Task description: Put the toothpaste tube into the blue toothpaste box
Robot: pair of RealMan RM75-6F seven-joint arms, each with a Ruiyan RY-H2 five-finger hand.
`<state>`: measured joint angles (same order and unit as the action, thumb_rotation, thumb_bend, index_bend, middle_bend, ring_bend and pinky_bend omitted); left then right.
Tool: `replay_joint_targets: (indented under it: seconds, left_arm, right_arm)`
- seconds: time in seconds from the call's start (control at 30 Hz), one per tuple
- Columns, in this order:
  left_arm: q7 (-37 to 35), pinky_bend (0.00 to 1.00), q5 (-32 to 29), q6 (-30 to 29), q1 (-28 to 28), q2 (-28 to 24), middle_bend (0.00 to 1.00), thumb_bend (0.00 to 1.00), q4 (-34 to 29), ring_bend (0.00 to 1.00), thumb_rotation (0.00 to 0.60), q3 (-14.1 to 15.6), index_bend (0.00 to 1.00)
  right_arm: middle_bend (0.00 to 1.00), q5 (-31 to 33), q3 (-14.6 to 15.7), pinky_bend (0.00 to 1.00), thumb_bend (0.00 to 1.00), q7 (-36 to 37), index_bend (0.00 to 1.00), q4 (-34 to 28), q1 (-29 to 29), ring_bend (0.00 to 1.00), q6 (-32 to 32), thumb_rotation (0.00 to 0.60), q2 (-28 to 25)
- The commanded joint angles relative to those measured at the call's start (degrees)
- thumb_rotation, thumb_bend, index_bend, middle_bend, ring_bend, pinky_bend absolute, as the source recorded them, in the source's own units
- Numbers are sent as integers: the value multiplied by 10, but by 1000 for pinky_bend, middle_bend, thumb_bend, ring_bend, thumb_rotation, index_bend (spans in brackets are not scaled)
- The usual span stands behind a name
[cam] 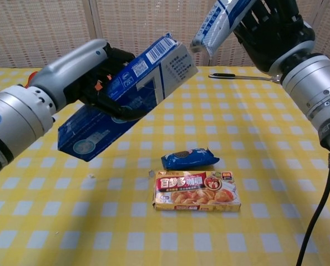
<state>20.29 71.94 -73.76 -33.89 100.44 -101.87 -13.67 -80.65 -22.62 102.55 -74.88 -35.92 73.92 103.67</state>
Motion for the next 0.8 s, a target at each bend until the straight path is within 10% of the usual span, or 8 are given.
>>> replay_joint_targets:
  seconds: [0.03,0.8]
  left_arm:
    - [2,546,3,-1,0,3,635,339,3,515,600,3,625]
    - [21,542,-19,-14,-9,28,635,339,54,514,600,-20,616]
  right_arm:
    - [714,15,-9,995,468,-14,782,-4,0,729,-2,600,11]
    - [714,77,-52,995,467,-159,782,-38,19,718,38,600,119]
